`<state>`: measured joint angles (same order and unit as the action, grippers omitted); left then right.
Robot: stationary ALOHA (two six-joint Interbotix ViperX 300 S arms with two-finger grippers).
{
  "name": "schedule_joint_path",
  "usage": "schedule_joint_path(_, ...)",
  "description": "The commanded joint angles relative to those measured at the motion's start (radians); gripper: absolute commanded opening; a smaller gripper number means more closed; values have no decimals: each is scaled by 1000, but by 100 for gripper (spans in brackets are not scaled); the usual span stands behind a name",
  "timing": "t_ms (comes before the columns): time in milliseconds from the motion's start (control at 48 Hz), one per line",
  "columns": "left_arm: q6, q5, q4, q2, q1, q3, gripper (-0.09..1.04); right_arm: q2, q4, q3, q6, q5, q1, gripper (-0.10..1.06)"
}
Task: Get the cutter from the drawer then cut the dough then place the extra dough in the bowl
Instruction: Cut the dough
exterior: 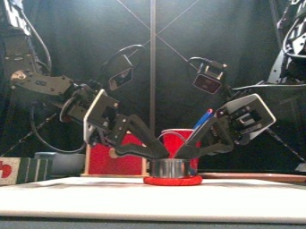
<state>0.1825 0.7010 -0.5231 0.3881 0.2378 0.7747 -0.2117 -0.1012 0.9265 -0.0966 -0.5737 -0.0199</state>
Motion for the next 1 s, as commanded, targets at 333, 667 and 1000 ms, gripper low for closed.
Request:
schedule_joint_path(333, -9, -216, -31, 44, 20, 29, 57, -58, 5, -37, -3, 81, -5, 49)
schedule_joint_path(667, -2, -278, -28, 40, 21, 6, 57, -51, 5, -23, -2, 81, -3, 49)
schedule_joint_path(1000, 3, -256, 5, -77, -8, -64, 60, 103, -37, -20, 0, 95, -9, 50)
